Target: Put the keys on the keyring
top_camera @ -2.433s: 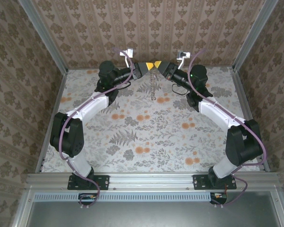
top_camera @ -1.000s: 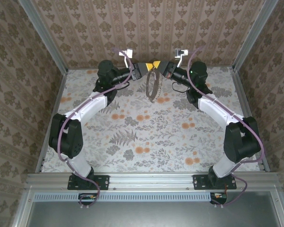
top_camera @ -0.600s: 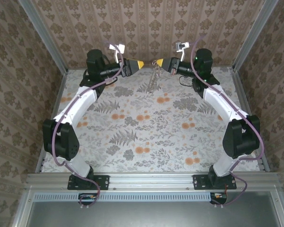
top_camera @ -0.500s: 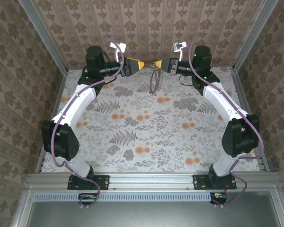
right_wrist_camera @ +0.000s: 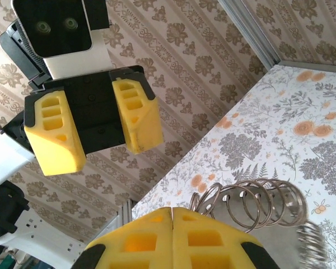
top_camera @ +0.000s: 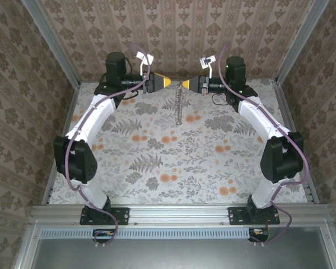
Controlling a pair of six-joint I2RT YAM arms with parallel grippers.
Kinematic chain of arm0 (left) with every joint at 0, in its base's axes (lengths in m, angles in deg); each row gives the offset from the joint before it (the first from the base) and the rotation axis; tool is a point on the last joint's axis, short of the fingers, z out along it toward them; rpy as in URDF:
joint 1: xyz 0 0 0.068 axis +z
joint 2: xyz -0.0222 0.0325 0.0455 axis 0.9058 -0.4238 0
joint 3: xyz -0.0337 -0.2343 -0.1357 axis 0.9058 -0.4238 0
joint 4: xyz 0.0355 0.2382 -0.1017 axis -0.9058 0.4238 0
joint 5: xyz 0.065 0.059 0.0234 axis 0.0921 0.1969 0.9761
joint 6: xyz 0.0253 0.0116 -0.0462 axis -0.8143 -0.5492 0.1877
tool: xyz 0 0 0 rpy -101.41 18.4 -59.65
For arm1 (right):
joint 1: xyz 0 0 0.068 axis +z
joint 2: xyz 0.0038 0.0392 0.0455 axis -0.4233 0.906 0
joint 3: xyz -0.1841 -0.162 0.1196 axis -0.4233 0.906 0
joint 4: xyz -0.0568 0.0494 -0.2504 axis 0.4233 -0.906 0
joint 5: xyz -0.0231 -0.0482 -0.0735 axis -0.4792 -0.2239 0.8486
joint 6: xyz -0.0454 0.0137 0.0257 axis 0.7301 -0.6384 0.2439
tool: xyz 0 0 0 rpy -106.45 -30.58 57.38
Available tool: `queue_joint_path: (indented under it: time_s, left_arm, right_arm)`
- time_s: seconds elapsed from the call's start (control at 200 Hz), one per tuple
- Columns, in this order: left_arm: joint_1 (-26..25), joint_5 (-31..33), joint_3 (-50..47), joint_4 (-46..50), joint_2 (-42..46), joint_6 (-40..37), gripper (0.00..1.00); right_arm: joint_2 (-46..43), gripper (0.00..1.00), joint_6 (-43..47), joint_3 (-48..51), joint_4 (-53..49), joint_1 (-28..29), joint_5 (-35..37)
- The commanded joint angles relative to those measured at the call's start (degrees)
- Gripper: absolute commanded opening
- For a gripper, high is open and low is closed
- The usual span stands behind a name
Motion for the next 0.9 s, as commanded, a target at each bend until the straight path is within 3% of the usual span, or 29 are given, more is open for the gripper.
queue_joint_path:
  time_s: [0.0, 0.895]
  left_arm:
    - [-1.02, -3.48, 2.17, 0.26, -0.75, -1.0, 0.36]
    - [-3.41, -3.87, 4.18, 1.52, -6.03, -1.3, 0.32]
  right_arm:
    - [-0.76, 0.0, -1.76, 0.84, 4.64, 0.05, -1.94]
    - [-1.0, 0.0, -2.31, 1.06, 5.68, 0.95, -1.59]
